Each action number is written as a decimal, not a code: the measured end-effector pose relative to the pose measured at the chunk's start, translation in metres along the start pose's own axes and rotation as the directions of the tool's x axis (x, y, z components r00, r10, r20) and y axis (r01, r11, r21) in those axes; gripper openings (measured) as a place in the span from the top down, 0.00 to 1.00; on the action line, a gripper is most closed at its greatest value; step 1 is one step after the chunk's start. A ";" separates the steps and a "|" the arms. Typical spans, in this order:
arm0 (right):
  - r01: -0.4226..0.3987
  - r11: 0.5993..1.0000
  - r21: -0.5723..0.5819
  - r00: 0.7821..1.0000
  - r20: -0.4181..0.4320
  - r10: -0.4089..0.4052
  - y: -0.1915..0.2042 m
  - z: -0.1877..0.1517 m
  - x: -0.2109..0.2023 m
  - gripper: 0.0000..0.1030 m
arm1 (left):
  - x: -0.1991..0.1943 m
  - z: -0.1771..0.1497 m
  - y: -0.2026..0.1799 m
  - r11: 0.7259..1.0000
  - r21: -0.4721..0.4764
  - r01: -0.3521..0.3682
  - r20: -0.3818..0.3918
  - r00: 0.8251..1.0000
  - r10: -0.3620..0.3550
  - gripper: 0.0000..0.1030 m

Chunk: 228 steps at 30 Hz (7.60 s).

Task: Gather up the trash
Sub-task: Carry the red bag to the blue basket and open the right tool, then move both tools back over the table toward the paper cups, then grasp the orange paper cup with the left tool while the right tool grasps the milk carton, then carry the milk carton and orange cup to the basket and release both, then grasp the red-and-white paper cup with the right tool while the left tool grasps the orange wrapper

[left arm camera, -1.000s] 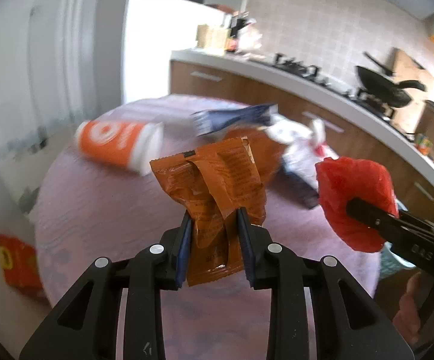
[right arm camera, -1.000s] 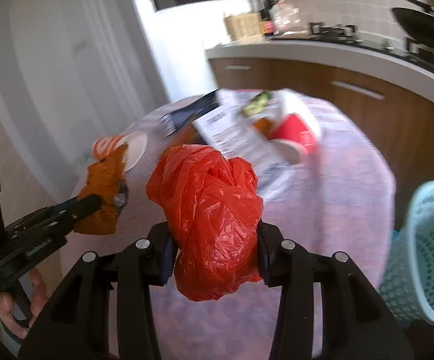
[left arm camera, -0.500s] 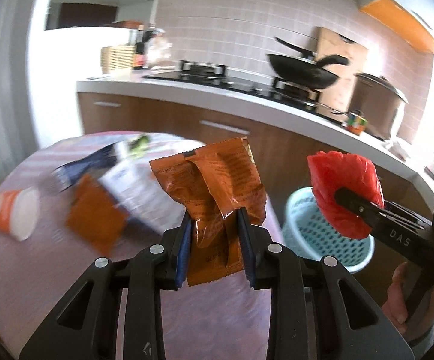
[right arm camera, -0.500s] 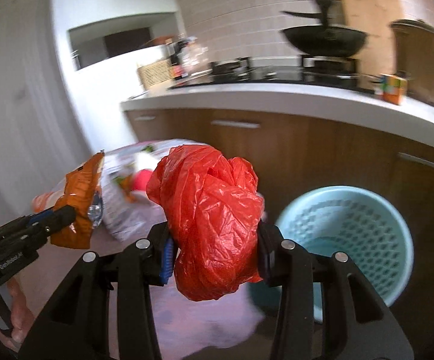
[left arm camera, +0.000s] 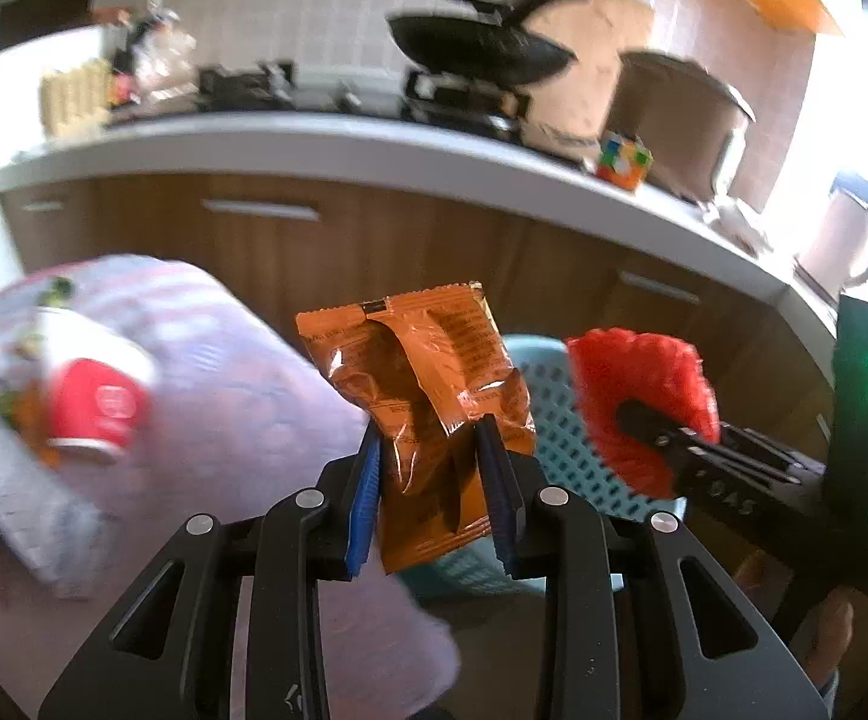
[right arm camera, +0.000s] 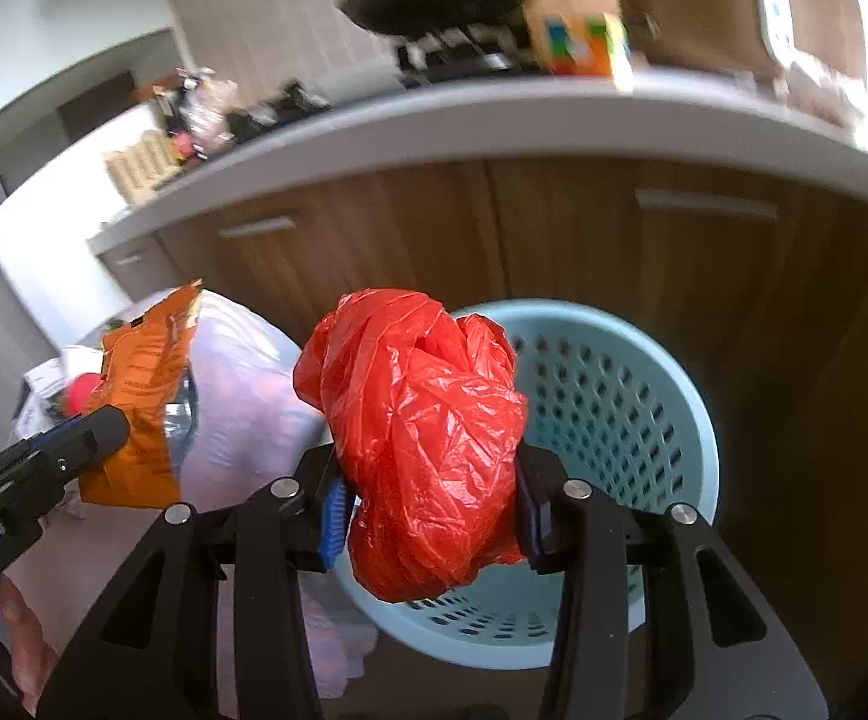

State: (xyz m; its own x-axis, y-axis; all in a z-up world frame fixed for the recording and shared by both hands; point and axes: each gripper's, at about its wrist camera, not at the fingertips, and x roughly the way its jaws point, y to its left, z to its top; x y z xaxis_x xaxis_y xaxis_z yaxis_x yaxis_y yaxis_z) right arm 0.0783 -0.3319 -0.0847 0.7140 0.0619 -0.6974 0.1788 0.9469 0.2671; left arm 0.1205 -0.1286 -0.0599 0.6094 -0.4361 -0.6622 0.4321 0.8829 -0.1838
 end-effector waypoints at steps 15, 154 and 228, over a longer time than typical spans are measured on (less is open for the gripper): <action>0.057 0.993 0.104 0.990 -0.136 -0.043 -0.043 -0.006 0.046 0.46 | 0.063 -0.007 -0.023 0.999 0.040 0.022 -0.097 0.995 -0.018 0.38; -0.422 0.675 -0.605 0.902 -0.356 0.245 0.317 -0.107 0.032 0.42 | -0.212 -0.078 0.246 0.825 -0.423 -0.375 0.171 0.861 0.479 0.56; -0.221 0.930 -0.295 0.975 -0.064 0.211 0.133 0.000 0.013 0.60 | -0.096 -0.024 0.110 0.944 -0.236 -0.230 0.169 0.947 0.273 0.37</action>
State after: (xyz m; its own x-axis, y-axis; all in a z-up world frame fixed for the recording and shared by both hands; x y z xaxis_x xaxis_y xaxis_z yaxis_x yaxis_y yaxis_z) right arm 0.1117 -0.2049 -0.0584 0.6909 0.2805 -0.6663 -0.1906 0.9597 0.2063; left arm 0.0940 0.0149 -0.0341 0.8073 -0.2014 -0.5548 0.1110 0.9750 -0.1924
